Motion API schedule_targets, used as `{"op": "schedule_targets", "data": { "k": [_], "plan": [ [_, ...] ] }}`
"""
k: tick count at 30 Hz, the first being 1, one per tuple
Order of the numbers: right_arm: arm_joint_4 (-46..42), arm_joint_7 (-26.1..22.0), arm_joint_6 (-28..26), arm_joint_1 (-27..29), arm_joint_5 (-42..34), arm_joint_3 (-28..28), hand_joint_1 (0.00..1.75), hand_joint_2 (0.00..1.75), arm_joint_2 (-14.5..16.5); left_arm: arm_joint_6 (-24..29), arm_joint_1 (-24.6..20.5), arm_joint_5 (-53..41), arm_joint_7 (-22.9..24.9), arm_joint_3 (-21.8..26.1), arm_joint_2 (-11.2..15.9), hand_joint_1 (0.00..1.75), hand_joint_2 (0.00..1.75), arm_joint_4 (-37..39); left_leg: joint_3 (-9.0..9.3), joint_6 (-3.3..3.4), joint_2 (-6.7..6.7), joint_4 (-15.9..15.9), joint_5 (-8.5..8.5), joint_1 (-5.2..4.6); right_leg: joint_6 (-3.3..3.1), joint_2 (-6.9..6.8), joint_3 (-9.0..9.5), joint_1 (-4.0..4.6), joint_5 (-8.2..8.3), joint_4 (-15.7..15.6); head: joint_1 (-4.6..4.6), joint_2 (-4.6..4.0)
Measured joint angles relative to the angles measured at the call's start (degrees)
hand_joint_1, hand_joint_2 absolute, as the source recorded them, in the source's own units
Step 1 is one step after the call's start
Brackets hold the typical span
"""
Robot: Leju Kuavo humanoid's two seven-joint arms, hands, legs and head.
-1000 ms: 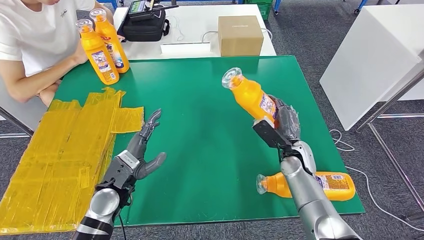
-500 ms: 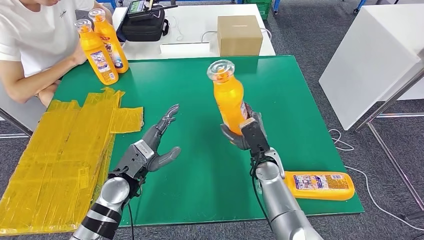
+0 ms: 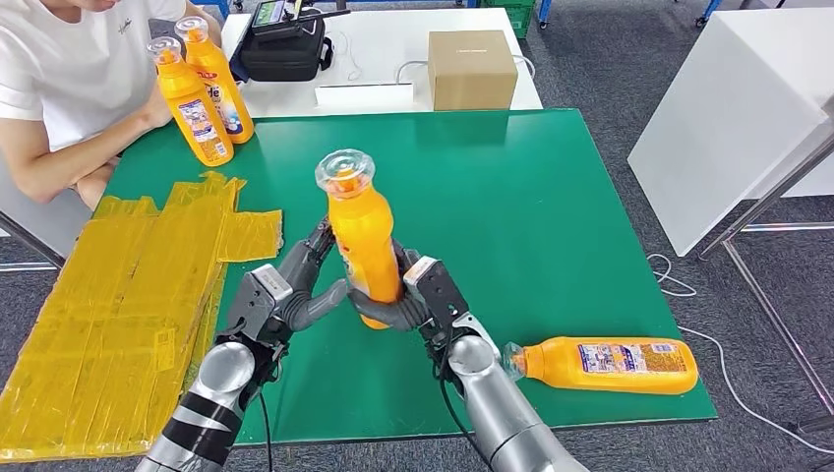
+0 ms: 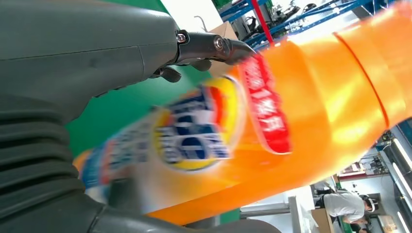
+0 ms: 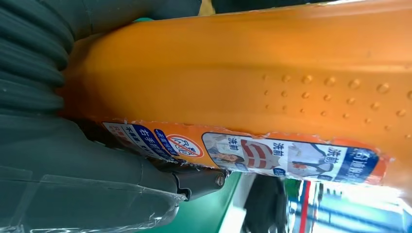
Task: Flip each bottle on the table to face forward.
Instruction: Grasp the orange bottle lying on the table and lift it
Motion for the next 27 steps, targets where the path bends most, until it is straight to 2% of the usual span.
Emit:
{"op": "schedule_targets", "data": {
  "k": [9, 16, 17, 20, 21, 27],
  "plan": [
    [2.09, 0.5, -1.76, -0.23, 1.87, 3.89, 1.75, 1.75, 0.93, 0.93, -0.12, 0.32, 0.05, 0.09, -0.01, 0.0, 1.75, 0.14, -0.01, 0.0, 0.0, 0.0, 0.0, 0.0, 0.0, 0.0, -0.01, 0.0, 0.0, 0.0, 0.01, 0.0],
    [4.55, 1.86, -7.11, -1.09, 7.22, 8.66, 1.75, 1.75, 1.69, 5.71, -0.04, -3.25, 0.26, 0.54, -0.09, 0.0, 1.75, 0.21, 0.0, 0.0, 0.0, 0.0, 0.0, 0.01, 0.0, 0.0, -0.01, 0.01, 0.0, 0.0, 0.0, 0.0],
    [4.91, 1.98, -7.65, -1.3, 7.68, 9.12, 1.75, 1.75, 1.74, 6.18, 0.03, -3.83, 0.27, 0.65, -0.09, 0.15, 1.75, 0.21, 0.0, 0.0, 0.0, 0.0, 0.0, 0.01, 0.0, 0.0, -0.01, 0.01, 0.0, 0.0, 0.0, 0.0],
    [5.82, 2.19, -8.4, -1.92, 8.36, 10.07, 1.75, 1.75, 1.79, 6.83, 0.24, -4.63, 0.28, 0.9, -0.09, 1.46, 1.75, 0.2, 0.0, -0.01, 0.0, 0.0, 0.0, 0.0, 0.0, 0.0, -0.01, 0.0, 0.0, 0.0, 0.01, 0.0],
    [6.07, 2.21, -8.55, -2.08, 8.43, 10.25, 1.75, 1.75, 1.79, 6.9, 0.29, -4.68, 0.29, 0.95, -0.09, 1.75, 1.75, 0.2, -0.01, -0.01, 0.0, 0.0, 0.0, 0.0, 0.0, 0.0, -0.01, 0.0, 0.0, 0.0, 0.01, 0.0],
    [7.01, 2.21, -8.98, -2.73, 8.51, 10.66, 1.75, 1.75, 1.81, 6.5, 0.33, -4.12, 0.16, 1.37, -0.09, 1.75, 1.75, 0.2, -0.01, 0.0, 0.0, 0.0, 0.0, -0.01, 0.0, 0.0, -0.01, 0.0, 0.0, 0.0, 0.01, 0.0]
  ]
}}
